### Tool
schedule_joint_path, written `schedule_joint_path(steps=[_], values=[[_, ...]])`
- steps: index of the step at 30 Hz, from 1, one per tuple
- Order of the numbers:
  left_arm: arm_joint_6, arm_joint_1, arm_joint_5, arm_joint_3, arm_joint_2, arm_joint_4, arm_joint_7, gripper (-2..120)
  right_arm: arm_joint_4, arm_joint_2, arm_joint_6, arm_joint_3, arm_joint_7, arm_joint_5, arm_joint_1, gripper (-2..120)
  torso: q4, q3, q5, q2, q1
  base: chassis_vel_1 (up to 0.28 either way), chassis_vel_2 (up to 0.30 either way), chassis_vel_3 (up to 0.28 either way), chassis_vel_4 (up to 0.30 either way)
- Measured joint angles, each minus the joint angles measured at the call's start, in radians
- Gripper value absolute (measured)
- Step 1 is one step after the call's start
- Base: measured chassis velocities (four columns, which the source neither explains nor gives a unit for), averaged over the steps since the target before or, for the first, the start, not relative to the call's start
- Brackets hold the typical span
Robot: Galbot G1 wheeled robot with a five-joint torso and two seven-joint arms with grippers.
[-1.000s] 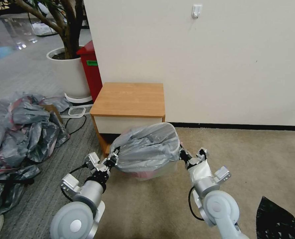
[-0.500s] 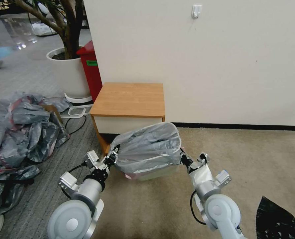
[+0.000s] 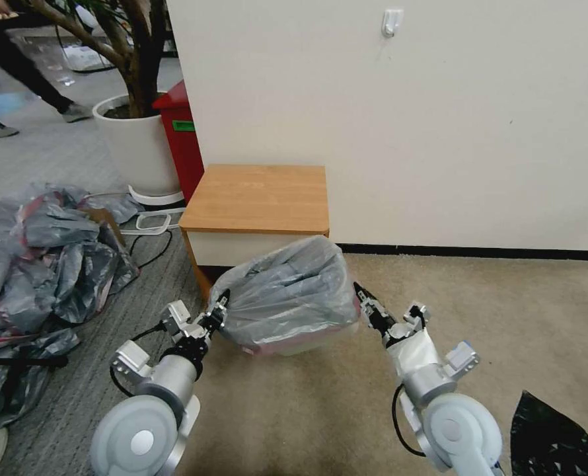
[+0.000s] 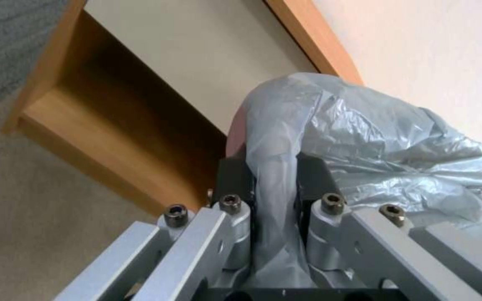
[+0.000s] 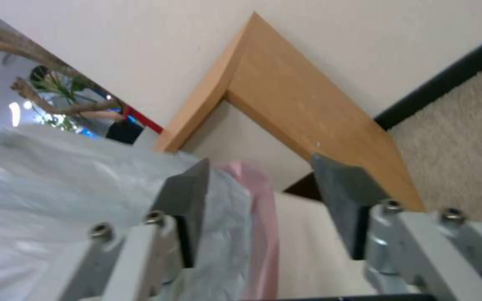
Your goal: Pick up the garbage bag from the table and place it over the trash can.
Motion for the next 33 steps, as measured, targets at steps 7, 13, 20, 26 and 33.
schedule_joint_path(steps=[7,13,20,26,33], values=[[0.005,-0.004,0.071,0.014,0.014,0.023,-0.001,9,0.089,-0.037,-0.006,0.044,-0.012,0.005,0.028,78,-0.0001,0.0,-0.0001,0.0,0.0,0.0,0.0,0.0,0.0],[0.029,-0.001,0.212,0.047,0.032,0.043,0.005,9,0.215,-0.171,-0.112,-0.016,-0.067,-0.104,0.125,95,0.0,0.0,0.0,0.0,0.0,0.0,0.0,0.0,0.0],[0.053,0.005,0.341,0.067,0.052,0.047,0.026,9,0.228,-0.364,-0.208,-0.215,-0.138,-0.31,0.319,73,0.0,0.0,-0.0003,0.0,0.0,0.0,0.0,0.0,0.0],[0.057,0.005,0.449,0.081,0.071,0.046,0.058,9,0.142,-0.45,-0.272,-0.539,-0.233,-0.563,0.607,48,0.0003,0.0,-0.0002,0.0,0.0,0.0,0.0,0.0,0.0],[0.048,0.005,0.545,0.085,0.084,0.039,0.095,9,0.102,-0.467,-0.405,-0.711,-0.309,-0.658,0.761,25,-0.0001,0.0,-0.0003,0.0,0.0,0.0,0.0,0.0,0.0]])
